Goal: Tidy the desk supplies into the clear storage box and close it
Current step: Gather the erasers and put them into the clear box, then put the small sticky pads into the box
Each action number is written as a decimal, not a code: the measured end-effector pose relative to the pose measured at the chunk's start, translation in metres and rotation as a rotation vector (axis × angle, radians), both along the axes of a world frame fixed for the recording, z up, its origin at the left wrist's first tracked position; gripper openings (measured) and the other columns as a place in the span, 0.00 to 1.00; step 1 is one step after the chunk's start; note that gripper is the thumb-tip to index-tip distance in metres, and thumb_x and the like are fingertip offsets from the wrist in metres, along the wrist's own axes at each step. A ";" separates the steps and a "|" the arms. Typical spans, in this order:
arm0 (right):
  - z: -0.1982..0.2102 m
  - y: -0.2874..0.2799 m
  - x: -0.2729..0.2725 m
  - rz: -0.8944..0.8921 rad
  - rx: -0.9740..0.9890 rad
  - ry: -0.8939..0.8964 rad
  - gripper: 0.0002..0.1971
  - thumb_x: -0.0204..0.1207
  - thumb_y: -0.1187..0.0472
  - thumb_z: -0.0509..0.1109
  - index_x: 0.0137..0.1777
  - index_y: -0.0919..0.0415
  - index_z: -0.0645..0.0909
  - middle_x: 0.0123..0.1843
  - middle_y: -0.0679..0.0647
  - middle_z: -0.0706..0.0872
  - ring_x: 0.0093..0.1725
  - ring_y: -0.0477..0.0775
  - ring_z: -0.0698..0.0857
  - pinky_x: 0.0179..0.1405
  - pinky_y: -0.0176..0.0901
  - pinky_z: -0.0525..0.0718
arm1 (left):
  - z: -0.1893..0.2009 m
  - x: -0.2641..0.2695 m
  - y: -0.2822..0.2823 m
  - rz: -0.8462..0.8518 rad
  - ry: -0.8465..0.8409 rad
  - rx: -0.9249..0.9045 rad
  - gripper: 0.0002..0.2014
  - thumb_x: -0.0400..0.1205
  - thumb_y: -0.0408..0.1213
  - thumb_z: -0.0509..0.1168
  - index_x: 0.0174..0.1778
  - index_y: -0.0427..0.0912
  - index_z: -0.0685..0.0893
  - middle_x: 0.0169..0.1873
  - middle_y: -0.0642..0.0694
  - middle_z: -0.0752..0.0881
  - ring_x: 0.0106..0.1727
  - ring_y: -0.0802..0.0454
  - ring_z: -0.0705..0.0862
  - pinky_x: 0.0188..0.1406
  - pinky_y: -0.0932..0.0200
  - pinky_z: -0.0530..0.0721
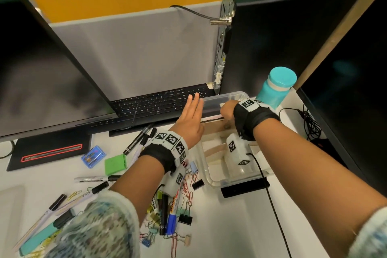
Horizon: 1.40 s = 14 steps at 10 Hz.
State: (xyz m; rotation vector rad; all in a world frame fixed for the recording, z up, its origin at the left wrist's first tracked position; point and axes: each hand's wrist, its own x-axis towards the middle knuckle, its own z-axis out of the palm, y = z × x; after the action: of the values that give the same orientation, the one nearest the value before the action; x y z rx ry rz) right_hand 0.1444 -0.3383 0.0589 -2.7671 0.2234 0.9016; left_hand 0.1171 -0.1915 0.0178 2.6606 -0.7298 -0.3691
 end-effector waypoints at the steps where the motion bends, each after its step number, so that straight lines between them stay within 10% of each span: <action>1: 0.003 -0.006 -0.006 -0.139 0.127 0.010 0.20 0.84 0.64 0.56 0.74 0.71 0.69 0.75 0.66 0.73 0.74 0.65 0.73 0.67 0.45 0.72 | -0.001 0.000 0.001 -0.006 0.003 0.000 0.33 0.86 0.33 0.50 0.81 0.35 0.38 0.82 0.41 0.33 0.81 0.46 0.29 0.80 0.54 0.34; 6: 0.036 0.021 -0.035 0.081 -0.031 -0.101 0.19 0.84 0.62 0.58 0.72 0.68 0.74 0.72 0.63 0.78 0.70 0.62 0.78 0.72 0.50 0.75 | 0.010 -0.017 0.019 0.066 -0.099 -0.070 0.30 0.87 0.46 0.50 0.83 0.46 0.46 0.84 0.47 0.42 0.84 0.49 0.40 0.83 0.49 0.46; 9: 0.039 0.078 -0.108 0.147 0.223 -0.540 0.19 0.81 0.52 0.58 0.69 0.54 0.75 0.70 0.55 0.79 0.65 0.59 0.79 0.65 0.56 0.79 | -0.014 -0.128 0.192 0.317 0.015 -0.166 0.23 0.84 0.40 0.56 0.77 0.47 0.67 0.78 0.49 0.65 0.77 0.49 0.66 0.78 0.48 0.67; 11: -0.011 0.184 -0.110 0.369 0.280 -0.478 0.17 0.81 0.58 0.58 0.69 0.55 0.75 0.70 0.52 0.76 0.69 0.55 0.74 0.62 0.53 0.80 | -0.038 -0.122 0.292 0.564 0.039 0.142 0.23 0.83 0.39 0.59 0.76 0.45 0.69 0.75 0.44 0.69 0.73 0.42 0.68 0.74 0.47 0.68; 14: -0.078 0.291 -0.091 0.605 -0.024 -0.157 0.32 0.76 0.64 0.66 0.78 0.61 0.59 0.75 0.62 0.66 0.75 0.64 0.65 0.68 0.56 0.75 | -0.052 -0.044 0.297 0.424 0.077 0.343 0.26 0.83 0.42 0.58 0.78 0.46 0.63 0.74 0.44 0.68 0.74 0.42 0.65 0.71 0.47 0.72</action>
State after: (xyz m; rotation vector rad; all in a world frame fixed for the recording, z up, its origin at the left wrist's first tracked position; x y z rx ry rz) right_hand 0.0531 -0.0470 -0.0196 -2.9490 -0.6653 0.7859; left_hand 0.0736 0.1052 -0.0342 2.9988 -0.0688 -0.5115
